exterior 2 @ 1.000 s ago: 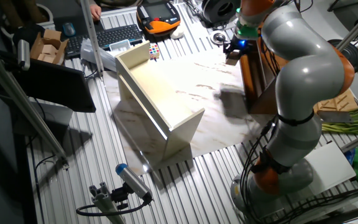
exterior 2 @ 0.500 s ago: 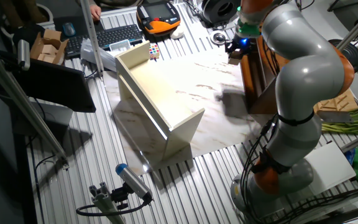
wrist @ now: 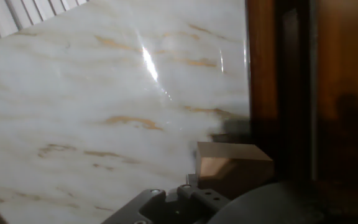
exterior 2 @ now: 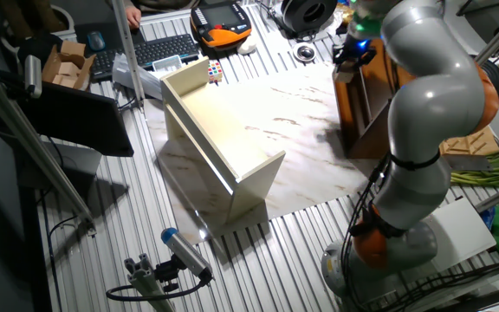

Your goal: Put the object on the shelf

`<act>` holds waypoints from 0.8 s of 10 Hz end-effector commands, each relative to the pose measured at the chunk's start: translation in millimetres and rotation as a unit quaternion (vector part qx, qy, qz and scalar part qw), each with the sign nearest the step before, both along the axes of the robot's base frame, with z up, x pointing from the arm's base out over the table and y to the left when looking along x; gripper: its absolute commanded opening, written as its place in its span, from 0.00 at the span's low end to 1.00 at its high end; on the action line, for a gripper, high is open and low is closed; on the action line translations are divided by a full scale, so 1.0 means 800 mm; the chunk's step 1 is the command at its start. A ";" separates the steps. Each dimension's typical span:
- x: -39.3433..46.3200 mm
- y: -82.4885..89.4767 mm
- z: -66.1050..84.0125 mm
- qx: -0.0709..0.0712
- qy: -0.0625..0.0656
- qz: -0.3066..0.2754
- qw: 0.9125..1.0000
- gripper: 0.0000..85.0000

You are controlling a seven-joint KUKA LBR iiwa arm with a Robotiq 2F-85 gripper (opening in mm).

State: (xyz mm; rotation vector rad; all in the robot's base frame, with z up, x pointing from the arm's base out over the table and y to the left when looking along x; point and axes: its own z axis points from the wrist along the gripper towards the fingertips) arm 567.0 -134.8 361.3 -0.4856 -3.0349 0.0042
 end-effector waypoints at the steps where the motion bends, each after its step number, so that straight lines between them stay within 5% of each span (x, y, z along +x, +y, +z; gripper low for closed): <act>1: 0.002 -0.027 0.007 0.005 0.002 0.013 1.000 0.00; 3: 0.004 -0.067 0.010 0.018 -0.003 0.047 0.999 0.00; 8: -0.002 -0.142 0.003 0.014 -0.020 0.095 0.995 0.00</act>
